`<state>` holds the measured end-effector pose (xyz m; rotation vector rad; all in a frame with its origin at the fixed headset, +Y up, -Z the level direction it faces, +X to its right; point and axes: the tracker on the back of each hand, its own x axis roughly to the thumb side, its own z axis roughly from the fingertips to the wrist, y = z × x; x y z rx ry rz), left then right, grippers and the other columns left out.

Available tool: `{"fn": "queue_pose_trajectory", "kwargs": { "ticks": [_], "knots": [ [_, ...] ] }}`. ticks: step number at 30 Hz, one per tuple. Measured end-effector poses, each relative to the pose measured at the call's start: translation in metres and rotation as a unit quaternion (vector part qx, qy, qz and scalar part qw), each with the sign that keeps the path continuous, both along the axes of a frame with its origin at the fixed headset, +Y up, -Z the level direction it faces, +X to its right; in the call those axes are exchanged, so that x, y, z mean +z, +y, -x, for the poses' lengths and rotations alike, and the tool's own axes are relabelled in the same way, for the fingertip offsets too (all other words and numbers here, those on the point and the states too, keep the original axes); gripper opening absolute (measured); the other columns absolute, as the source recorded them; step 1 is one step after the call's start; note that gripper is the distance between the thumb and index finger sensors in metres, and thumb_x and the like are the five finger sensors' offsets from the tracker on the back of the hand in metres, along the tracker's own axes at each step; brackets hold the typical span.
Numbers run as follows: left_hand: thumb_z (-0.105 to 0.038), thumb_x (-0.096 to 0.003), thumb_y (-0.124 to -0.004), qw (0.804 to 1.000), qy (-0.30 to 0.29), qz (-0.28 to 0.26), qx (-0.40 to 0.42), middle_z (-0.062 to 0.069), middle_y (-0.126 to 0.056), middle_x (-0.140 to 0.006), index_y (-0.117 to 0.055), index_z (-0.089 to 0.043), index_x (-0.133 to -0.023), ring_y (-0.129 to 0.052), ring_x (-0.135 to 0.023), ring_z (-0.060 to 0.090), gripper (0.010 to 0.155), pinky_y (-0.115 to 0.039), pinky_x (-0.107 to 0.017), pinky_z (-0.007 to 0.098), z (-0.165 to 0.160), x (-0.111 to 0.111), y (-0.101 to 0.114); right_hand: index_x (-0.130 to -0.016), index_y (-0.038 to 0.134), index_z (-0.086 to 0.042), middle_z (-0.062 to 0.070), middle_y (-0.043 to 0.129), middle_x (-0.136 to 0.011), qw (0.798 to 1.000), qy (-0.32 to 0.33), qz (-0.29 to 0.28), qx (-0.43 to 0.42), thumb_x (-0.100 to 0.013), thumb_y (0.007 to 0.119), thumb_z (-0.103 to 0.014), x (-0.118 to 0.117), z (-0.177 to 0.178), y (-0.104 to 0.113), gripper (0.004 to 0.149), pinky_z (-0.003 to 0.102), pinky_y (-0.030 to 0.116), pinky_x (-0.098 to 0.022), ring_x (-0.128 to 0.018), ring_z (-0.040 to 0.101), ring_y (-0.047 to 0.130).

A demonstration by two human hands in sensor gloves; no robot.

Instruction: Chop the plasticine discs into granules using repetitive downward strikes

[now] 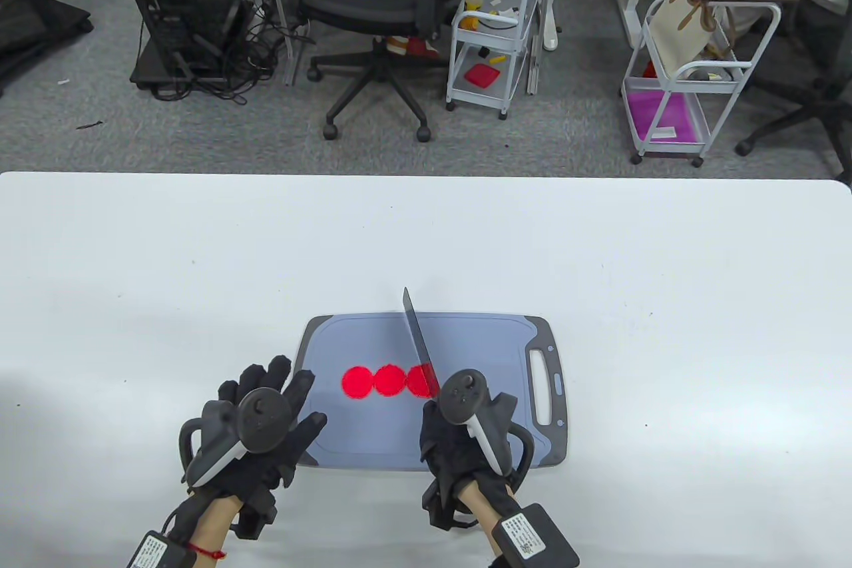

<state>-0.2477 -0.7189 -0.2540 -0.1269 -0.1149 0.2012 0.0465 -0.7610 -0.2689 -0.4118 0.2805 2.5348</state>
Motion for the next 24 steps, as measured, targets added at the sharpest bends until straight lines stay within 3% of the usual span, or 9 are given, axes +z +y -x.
{"fn": "queue_pose_trajectory", "kwargs": {
  "ticks": [6,13,19,24],
  "knots": [
    [-0.068,-0.0474,-0.06,1.0,0.003,0.005,-0.001,0.005,-0.05,-0.129,-0.064,-0.036,-0.112,-0.055,-0.113,0.049,0.072,-0.041,-0.075,0.071,0.001,0.0,0.0,-0.083,0.077,-0.009,-0.002,0.098,-0.041,0.998,-0.006,0.029,0.061,-0.05,0.074,-0.046,-0.008,0.015,0.014,0.05,0.045,0.086,0.004,0.009,0.023,0.105],
    [-0.068,-0.0474,-0.06,1.0,0.008,-0.003,0.005,0.005,-0.05,-0.129,-0.064,-0.036,-0.112,-0.055,-0.113,0.049,0.072,-0.041,-0.075,0.071,0.006,0.001,0.004,-0.083,0.081,-0.009,-0.001,0.1,-0.041,0.998,0.002,-0.049,0.04,-0.05,0.077,-0.046,0.001,0.011,0.027,0.05,0.045,0.086,0.003,0.008,0.024,0.105],
    [-0.068,-0.0474,-0.06,1.0,0.002,0.001,-0.005,0.005,-0.05,-0.129,-0.064,-0.036,-0.112,-0.055,-0.113,0.049,0.073,-0.041,-0.075,0.071,0.0,0.002,0.003,-0.083,0.081,-0.009,-0.001,0.1,-0.041,0.998,0.023,-0.005,0.061,-0.05,0.077,-0.046,-0.004,0.014,0.013,0.05,0.045,0.085,0.003,0.008,0.024,0.105],
    [-0.068,-0.0475,-0.06,1.0,0.002,0.006,0.004,0.005,-0.05,-0.129,-0.064,-0.036,-0.112,-0.055,-0.113,0.049,0.072,-0.041,-0.075,0.071,0.001,0.002,0.002,-0.081,0.079,-0.009,-0.003,0.099,-0.038,0.994,0.035,0.008,0.106,-0.05,0.075,-0.046,-0.007,0.02,0.014,0.049,0.046,0.086,0.004,0.009,0.025,0.105]
  ]
}}
